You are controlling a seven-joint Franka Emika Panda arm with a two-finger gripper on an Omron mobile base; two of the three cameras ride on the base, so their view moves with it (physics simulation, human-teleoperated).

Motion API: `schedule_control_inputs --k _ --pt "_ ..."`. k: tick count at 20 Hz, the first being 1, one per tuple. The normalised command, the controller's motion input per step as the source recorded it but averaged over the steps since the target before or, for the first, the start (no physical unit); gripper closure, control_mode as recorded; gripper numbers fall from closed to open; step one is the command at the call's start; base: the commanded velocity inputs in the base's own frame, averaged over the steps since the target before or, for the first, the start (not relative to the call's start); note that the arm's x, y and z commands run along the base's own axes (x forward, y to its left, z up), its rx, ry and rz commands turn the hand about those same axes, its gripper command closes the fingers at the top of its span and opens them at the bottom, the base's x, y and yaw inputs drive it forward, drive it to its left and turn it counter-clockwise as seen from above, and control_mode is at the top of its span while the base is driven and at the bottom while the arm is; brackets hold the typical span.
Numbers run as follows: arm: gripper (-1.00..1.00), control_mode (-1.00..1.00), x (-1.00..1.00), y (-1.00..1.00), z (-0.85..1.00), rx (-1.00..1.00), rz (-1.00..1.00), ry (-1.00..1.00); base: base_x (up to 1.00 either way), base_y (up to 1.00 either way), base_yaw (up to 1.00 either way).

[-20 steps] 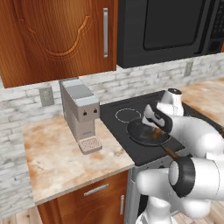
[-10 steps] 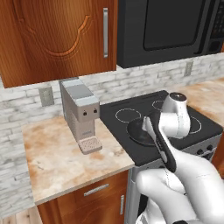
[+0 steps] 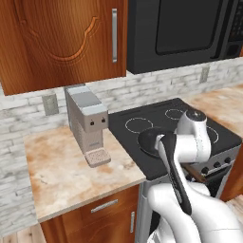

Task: Take the chicken drumsticks from the pan and place one on each plate on the dining counter.

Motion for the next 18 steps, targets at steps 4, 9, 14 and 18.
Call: schedule_control_inputs --k 4,9,14,18 --pt "1.00 -1.00 -0.21 0.02 0.00 -0.02 0.07 0.00 0.00 0.00 0.00" --pt "1.00 1.00 0.00 0.00 0.00 0.00 0.00 0.00 -0.82 0.26 0.44" --pt "1.00 1.00 0.00 0.00 0.00 0.00 0.00 0.00 -0.46 0.51 0.90" --pt "1.00 1.00 0.00 0.00 0.00 0.00 0.00 0.00 -0.30 0.44 1.00"
